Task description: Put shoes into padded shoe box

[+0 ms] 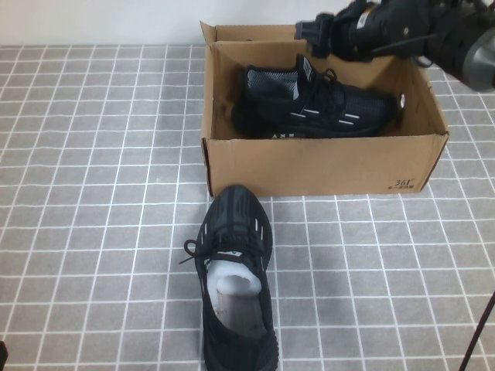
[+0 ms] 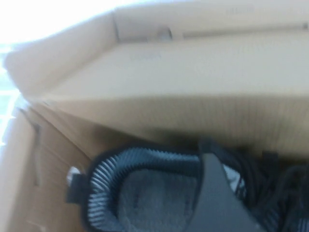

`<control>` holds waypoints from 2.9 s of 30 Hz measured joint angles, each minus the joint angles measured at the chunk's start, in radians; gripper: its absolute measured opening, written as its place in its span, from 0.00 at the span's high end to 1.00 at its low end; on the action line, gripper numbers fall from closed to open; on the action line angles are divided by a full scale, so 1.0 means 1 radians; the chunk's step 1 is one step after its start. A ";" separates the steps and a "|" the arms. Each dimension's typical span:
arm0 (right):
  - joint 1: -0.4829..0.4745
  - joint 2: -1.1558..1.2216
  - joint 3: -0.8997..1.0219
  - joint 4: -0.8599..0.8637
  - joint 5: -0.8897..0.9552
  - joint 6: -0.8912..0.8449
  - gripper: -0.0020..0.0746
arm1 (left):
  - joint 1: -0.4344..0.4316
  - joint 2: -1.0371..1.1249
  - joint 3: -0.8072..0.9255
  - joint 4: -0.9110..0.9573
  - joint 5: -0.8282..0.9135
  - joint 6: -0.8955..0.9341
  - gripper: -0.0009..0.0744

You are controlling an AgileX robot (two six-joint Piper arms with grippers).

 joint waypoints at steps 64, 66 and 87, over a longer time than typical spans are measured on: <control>0.000 -1.308 0.693 0.044 0.530 -0.601 0.98 | 0.000 0.000 0.000 0.000 0.000 0.000 0.99; 0.000 -1.398 0.810 0.044 0.470 -0.582 0.98 | 0.000 0.000 0.000 0.000 0.000 0.000 0.99; 0.000 -1.692 1.281 0.038 0.321 -0.561 0.98 | 0.000 0.000 0.000 0.000 0.000 -0.001 0.99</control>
